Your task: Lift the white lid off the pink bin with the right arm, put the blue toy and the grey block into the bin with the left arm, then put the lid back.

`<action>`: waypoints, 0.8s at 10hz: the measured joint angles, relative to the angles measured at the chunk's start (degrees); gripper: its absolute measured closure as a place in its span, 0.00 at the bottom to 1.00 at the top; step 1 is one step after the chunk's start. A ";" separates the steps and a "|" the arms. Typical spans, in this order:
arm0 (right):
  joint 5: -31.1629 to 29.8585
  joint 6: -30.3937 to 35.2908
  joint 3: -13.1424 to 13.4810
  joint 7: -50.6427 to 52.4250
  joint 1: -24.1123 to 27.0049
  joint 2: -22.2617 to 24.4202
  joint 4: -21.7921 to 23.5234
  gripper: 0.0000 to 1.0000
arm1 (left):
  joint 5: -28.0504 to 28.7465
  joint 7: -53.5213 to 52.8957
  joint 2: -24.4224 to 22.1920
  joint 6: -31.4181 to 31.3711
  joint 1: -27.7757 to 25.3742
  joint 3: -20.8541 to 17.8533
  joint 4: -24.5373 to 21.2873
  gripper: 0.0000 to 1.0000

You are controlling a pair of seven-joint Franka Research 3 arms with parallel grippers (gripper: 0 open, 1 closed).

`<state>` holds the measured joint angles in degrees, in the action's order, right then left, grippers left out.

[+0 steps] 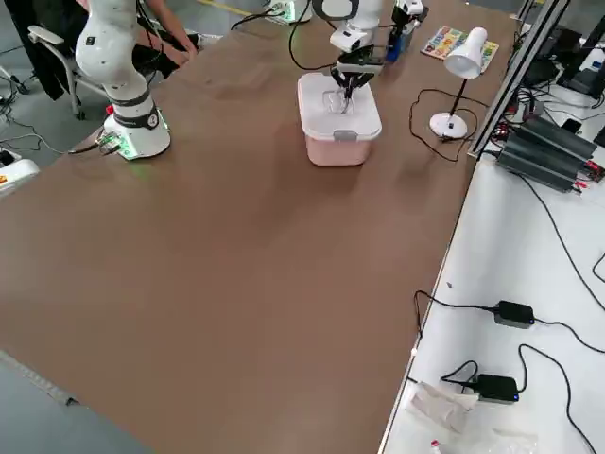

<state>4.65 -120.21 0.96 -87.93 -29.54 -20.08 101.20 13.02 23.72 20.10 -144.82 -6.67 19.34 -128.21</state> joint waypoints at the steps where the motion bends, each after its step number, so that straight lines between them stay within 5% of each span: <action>1: 0.99 1.73 0.16 1.08 0.35 0.00 -0.60 0.93 | 0.00 0.00 0.00 0.00 -0.02 0.00 0.02 0.49; 6: 2.30 6.80 0.32 2.53 0.88 0.17 -4.39 0.93 | 0.01 0.16 -0.25 0.25 -0.15 -0.02 0.75 0.49; 8: 3.05 10.77 0.34 4.39 1.15 0.30 -7.37 0.93 | 0.01 1.36 -1.51 5.93 -0.17 0.05 4.44 0.49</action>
<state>7.69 -109.44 1.30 -83.53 -28.40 -19.78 93.83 13.02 25.09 18.59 -138.89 -6.84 19.40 -123.77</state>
